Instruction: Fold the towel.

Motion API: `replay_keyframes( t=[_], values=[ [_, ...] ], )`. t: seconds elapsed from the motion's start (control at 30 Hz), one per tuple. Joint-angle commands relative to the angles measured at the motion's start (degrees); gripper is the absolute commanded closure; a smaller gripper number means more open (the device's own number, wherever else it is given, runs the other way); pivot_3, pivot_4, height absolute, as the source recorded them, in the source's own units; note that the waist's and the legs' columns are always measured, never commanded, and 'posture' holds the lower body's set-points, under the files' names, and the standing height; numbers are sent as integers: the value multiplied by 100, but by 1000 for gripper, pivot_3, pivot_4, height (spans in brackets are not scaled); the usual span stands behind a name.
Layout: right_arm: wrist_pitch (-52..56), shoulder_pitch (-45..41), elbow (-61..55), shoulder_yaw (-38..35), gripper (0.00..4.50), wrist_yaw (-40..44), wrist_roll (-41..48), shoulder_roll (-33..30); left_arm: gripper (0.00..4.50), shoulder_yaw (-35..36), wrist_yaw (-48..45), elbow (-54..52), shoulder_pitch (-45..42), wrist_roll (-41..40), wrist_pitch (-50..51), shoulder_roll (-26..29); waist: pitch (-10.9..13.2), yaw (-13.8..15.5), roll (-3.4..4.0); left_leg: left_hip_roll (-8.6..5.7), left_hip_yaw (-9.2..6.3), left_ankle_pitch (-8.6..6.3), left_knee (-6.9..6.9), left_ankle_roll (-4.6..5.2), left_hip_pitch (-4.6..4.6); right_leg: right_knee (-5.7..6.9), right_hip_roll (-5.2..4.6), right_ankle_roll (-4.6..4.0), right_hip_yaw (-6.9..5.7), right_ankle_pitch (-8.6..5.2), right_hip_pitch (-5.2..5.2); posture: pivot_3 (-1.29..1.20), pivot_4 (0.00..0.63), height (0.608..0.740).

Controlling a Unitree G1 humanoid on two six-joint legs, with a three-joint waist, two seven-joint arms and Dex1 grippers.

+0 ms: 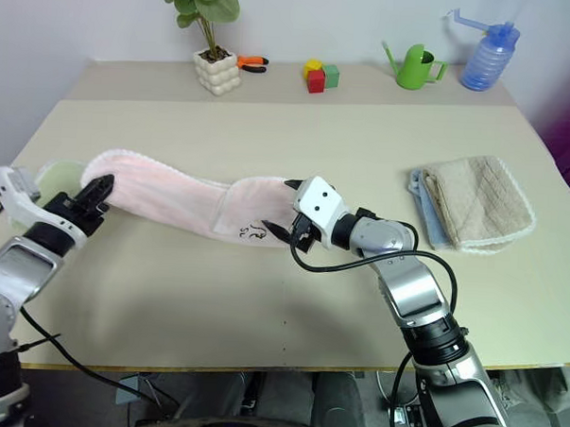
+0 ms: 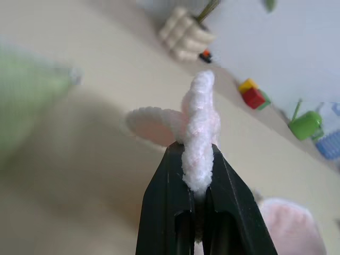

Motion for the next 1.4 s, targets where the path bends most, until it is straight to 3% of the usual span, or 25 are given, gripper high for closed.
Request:
replay_keyframes(
  t=[0.03, 0.23, 0.4, 0.77, 0.87, 1.07, 1.23, 1.33, 1.4],
  values=[
    [-222, -99, 41, -104, 184, -46, -160, -69, 4488, -474, -658, -591, -191, 539, -79, 434, 0, 0, 0, -1, 0, -2, 0, 4, 0, -1, -1, 0, 0, 0, 1, 0, 150, 732],
    [-323, -102, 165, -119, 184, -49, -248, -65, 4488, -1966, -1054, -1184, -1153, 1275, 245, 689, 2, -9, -1, 0, -1, -1, -8, 2, 1, 0, 0, 0, 0, 1, -1, 0, 150, 732],
    [-415, -119, 355, -166, 184, -236, -507, -93, 4488, -3360, -1188, -1407, -1798, 1845, 681, 400, 2, -34, -1, -1, 4, 14, -25, -23, 5, -3, -1, 1, 4, 1, -4, 0, 150, 732],
    [-400, 18, 349, -327, 184, -385, -653, -140, 4488, -4586, -1197, -973, -2242, 2868, 1253, -364, 3, -12, -4, 1, 3, 28, -48, -44, 5, -4, 4, -1, 7, 0, -15, 0, 150, 732],
    [-379, 33, 337, -360, 184, -409, -663, -147, 3582, -4609, -1264, -1073, -2135, 2984, 1329, -458, 4, -12, -5, 1, 3, 28, -48, -44, 4, -4, 3, -1, 7, 0, -15, 0, 150, 732],
    [-410, 52, 422, -407, 184, -418, -704, -247, 625, -4067, -1641, -1311, -1945, 3021, 1135, -266, 4, -18, -5, 2, 2, 29, -49, -45, 4, -3, 4, -1, 7, 0, -16, 0, 150, 732],
    [-315, 69, 487, -541, 184, -385, -702, -378, 625, -3158, -2132, -1522, -1720, 2696, 868, -21, 4, -15, -5, 2, 2, 29, -49, -45, 5, -4, 4, -1, 7, -1, -16, 0, 150, 732],
    [-244, 96, 505, -804, 1029, -369, -596, -513, 1470, -2172, -2370, -1472, -1656, 2264, 701, 119, 4, -12, -5, 2, 2, 29, -48, -45, 4, -4, 2, -1, 7, -1, -15, 0, 150, 732],
    [-124, 22, 455, -997, 2082, -381, -412, -472, 2504, -1817, -2275, -1213, -1738, 2336, 624, 187, 4, -9, -5, 2, 1, 29, -48, -45, 4, -4, 2, -1, 6, -1, -16, 0, 150, 732]
  ],
)
